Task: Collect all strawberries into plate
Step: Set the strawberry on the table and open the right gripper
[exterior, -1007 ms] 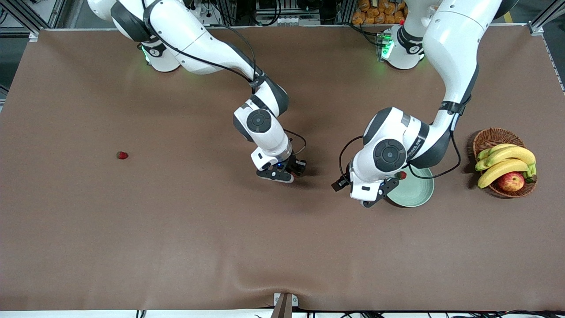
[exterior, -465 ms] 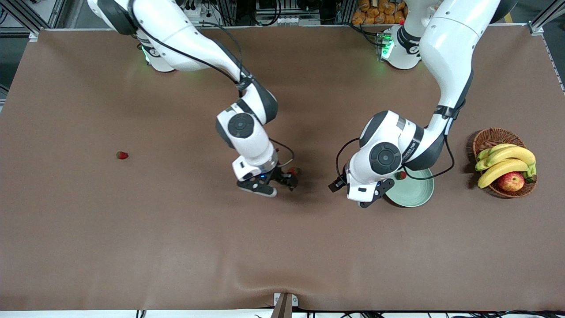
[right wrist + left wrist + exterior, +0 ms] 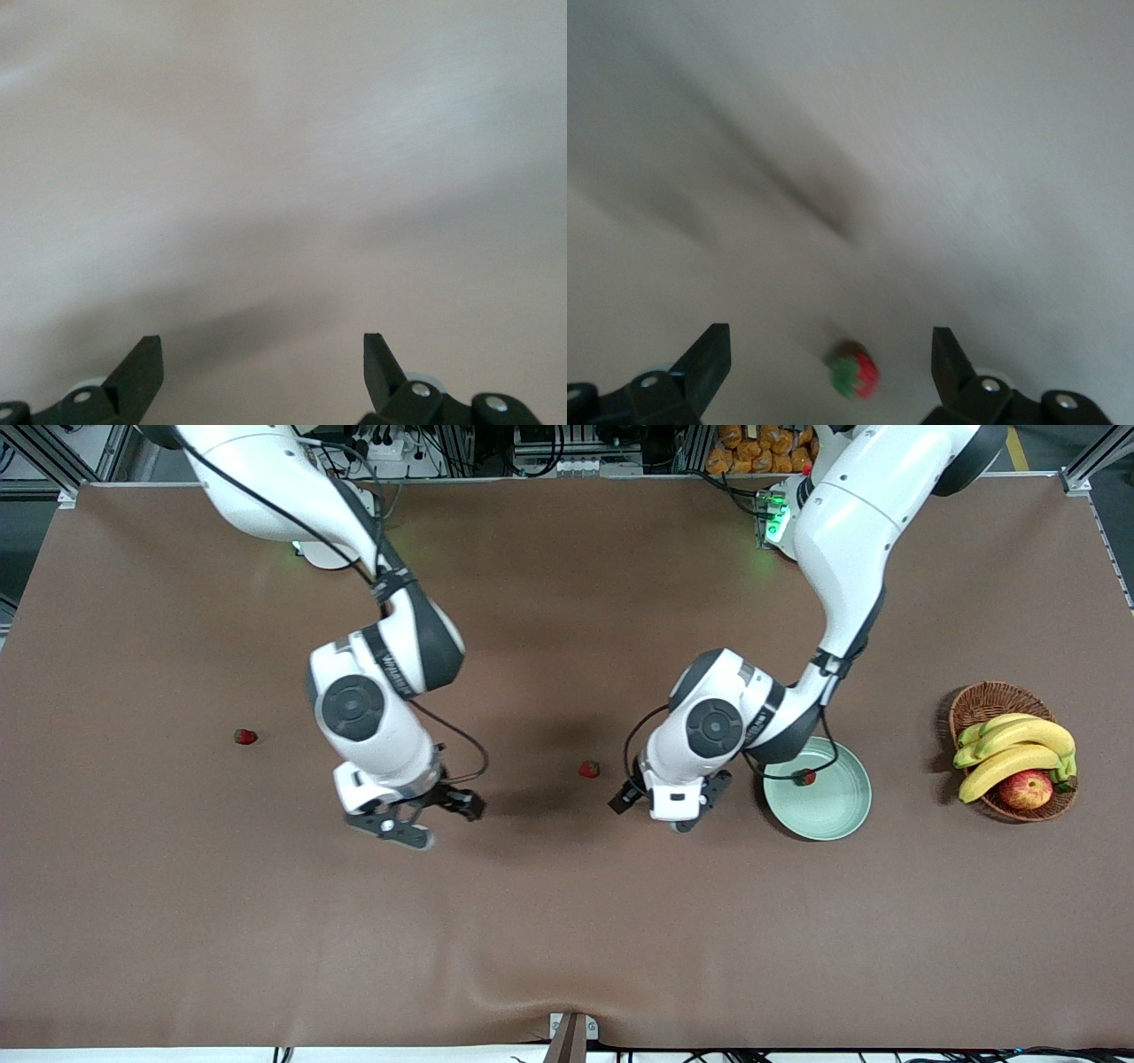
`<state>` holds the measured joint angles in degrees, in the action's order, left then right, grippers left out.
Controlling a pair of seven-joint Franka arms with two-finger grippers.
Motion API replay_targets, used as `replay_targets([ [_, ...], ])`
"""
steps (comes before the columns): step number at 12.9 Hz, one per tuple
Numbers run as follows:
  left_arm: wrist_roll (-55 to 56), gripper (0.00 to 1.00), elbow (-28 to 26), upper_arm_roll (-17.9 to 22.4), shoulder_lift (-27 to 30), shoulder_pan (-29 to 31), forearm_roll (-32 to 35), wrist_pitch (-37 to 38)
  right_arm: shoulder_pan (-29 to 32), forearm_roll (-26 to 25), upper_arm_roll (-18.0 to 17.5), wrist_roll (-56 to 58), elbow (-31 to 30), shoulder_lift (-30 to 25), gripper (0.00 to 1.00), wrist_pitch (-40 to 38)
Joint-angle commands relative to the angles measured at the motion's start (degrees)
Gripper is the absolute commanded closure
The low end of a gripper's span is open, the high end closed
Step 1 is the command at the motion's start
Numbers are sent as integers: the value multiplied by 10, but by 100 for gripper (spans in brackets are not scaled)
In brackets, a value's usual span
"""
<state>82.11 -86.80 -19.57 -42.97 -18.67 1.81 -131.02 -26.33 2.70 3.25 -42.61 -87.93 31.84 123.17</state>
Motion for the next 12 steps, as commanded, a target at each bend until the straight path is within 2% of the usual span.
replay_targets([
  [1,51,0,34,6,-27,-35,-7,-12,58,-9,-4,66,-107,-77,0,-3],
  [5,96,0,33,11,-39,-57,-3,-13,166,-9,-4,209,-153,-112,0,-62],
  [7,98,14,34,12,-49,-62,-3,-13,217,-9,-4,275,-177,-123,0,-80],
  [8,98,19,34,13,-51,-65,-2,-17,249,-9,-4,322,-195,-126,0,-75],
  [10,98,20,36,24,-60,-74,-3,-20,305,-9,-5,417,-218,-127,0,-65],
  [12,105,23,37,36,-67,-88,-4,-35,341,-8,-5,499,-269,-138,0,-16],
])
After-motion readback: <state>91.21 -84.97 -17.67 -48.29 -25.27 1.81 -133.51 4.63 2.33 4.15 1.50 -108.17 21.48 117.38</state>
